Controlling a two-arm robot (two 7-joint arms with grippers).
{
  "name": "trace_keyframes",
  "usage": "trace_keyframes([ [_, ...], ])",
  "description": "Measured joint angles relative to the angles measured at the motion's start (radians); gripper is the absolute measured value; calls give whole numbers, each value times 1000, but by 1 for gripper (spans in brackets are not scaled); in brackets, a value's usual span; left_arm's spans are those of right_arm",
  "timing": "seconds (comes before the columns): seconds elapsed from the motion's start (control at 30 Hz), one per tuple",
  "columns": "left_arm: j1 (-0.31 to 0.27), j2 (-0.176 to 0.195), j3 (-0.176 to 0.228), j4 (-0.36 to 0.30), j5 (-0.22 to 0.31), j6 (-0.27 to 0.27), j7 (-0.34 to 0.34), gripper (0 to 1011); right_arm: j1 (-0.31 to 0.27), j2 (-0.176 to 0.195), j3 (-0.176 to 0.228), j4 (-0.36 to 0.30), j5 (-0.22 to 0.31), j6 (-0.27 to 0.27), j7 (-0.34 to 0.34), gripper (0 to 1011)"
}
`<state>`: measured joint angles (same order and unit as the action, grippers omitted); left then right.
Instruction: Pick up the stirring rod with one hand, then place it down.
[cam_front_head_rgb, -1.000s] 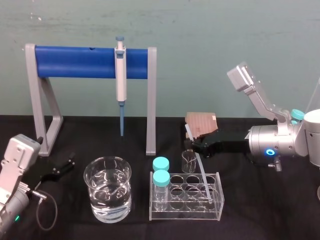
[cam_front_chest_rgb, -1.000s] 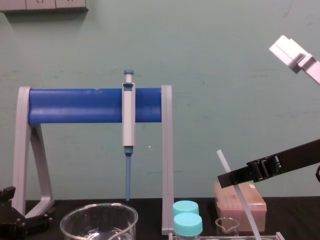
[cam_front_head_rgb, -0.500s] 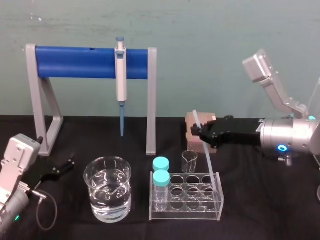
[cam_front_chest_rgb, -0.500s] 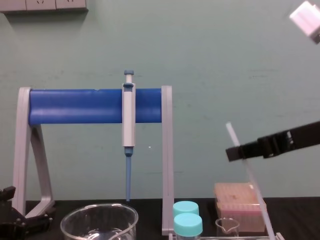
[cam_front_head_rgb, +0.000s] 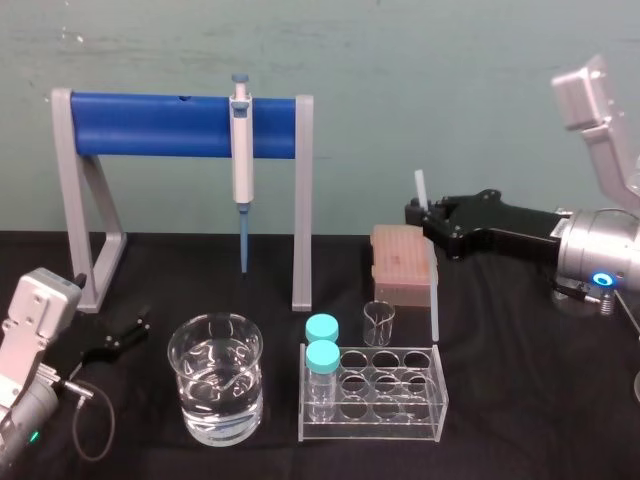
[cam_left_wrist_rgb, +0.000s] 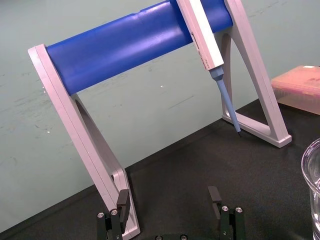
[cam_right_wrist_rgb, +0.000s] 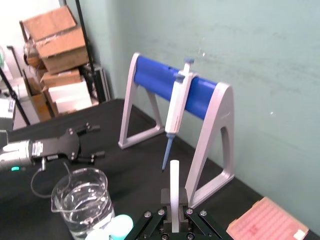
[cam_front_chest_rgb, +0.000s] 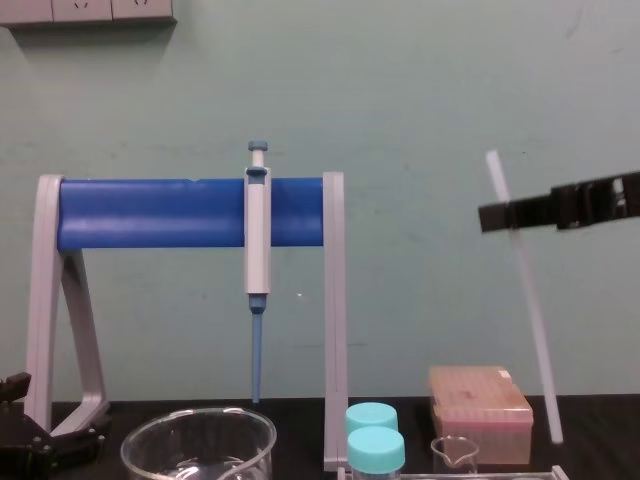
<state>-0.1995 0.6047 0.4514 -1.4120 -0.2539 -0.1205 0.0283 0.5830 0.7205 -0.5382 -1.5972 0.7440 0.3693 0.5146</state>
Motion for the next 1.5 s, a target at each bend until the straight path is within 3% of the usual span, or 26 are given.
trace_keyframes([
  [0.57, 0, 0, 0, 0, 0, 0, 0, 1005, -123, 35, 108, -125, 40, -105, -60, 70],
  [1.5, 0, 0, 0, 0, 0, 0, 0, 1005, -120, 35, 106, -123, 39, -101, -61, 69],
])
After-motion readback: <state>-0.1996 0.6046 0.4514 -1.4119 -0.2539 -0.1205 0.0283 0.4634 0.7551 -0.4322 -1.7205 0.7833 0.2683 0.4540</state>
